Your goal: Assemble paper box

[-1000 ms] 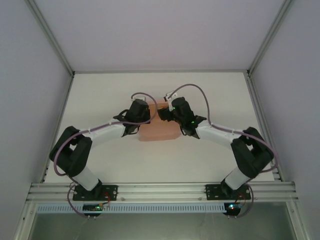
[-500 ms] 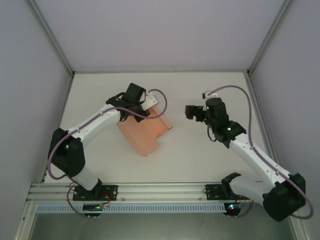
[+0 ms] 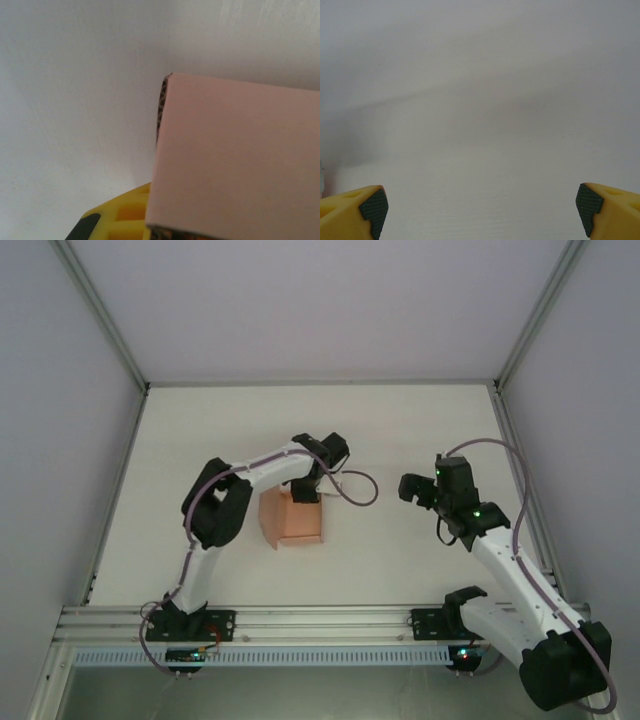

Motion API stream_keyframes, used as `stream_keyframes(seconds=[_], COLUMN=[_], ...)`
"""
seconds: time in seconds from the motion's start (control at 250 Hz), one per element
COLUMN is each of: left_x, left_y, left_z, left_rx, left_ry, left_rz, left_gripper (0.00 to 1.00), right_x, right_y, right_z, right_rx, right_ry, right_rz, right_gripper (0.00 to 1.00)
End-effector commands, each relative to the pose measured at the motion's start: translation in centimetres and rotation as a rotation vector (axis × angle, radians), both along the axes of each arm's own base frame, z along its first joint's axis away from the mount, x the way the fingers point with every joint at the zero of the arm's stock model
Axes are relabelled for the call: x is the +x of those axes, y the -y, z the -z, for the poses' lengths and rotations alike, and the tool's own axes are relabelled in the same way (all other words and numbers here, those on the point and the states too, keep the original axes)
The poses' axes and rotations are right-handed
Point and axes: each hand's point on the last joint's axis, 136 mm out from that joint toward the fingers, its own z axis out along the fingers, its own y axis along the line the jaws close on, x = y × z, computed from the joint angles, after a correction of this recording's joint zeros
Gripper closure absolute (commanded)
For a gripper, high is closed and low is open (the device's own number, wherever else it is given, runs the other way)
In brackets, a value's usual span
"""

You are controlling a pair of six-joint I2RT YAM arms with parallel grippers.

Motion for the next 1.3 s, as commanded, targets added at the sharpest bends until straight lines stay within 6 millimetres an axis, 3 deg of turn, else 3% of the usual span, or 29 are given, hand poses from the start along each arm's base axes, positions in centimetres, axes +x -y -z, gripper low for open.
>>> stream_keyframes(seconds=[0.0, 0.104, 0.22, 0.44, 0.491, 0.511, 0.523, 0.651, 0.747, 0.855, 0.935, 1.019, 1.131, 1.199, 1.295], left_x=[0.5, 1.1, 1.3, 0.8, 0.9, 1.0, 1.2, 3.2, 5.4, 7.3, 7.8, 7.3, 5.0, 3.1, 1.3], left_y=[1.2, 2.0, 2.7, 3.7, 4.1, 4.4, 4.5, 6.0, 5.2, 1.1, -3.9, -9.6, -17.0, -20.1, -22.6], left_z=[-0.1, 0.1, -1.7, -5.6, -6.8, -7.4, -7.8, -14.3, -20.4, -25.7, -26.2, -24.1, -19.0, -16.0, -13.4], left_rx=[0.045, 0.041, -0.005, -0.122, -0.168, -0.192, -0.209, -0.472, -0.713, -0.987, -1.115, -1.167, -1.102, -1.053, -1.024], left_ry=[0.019, 0.022, 0.029, 0.066, 0.086, 0.098, 0.107, 0.239, 0.375, 0.505, 0.561, 0.596, 0.641, 0.649, 0.643], left_rz=[0.062, 0.06, 0.068, 0.107, 0.109, 0.108, 0.103, 0.023, -0.138, -0.461, -0.748, -1.016, -1.325, -1.465, -1.561], left_gripper=[0.87, 0.67, 0.51, 0.36, 0.19, 0.03, 0.0, 0.01, 0.01, 0.01, 0.0, 0.0, 0.01, 0.01, 0.0], right_x=[-0.5, -0.5, -0.4, 0.1, 0.6, 0.8, 0.9, 1.9, 2.9, 3.9, 4.6, 5.7, 7.0, 7.2, 6.9], right_y=[-0.1, -0.1, -0.1, -0.6, -0.9, -1.0, -1.1, -3.6, -6.6, -11.6, -16.0, -20.0, -23.4, -25.0, -26.5], right_z=[1.0, 1.4, 1.6, 0.4, -0.2, -0.4, -0.6, -1.6, -1.8, -0.6, 0.9, 2.9, 6.0, 7.6, 9.3], right_rx=[0.034, 0.048, 0.053, 0.059, 0.043, 0.037, 0.031, 0.042, 0.031, -0.072, -0.151, -0.163, -0.182, -0.171, -0.147], right_ry=[-0.032, -0.039, -0.037, 0.009, 0.043, 0.056, 0.067, 0.109, 0.122, 0.081, 0.041, -0.002, -0.099, -0.142, -0.17], right_rz=[0.0, -0.004, -0.011, -0.055, -0.09, -0.102, -0.113, -0.268, -0.422, -0.659, -0.863, -1.03, -1.179, -1.236, -1.276], right_gripper=[0.01, 0.01, 0.01, 0.01, 0.01, 0.01, 0.01, 0.01, 0.01, 0.01, 0.02, 0.06, 0.16, 0.21, 0.25])
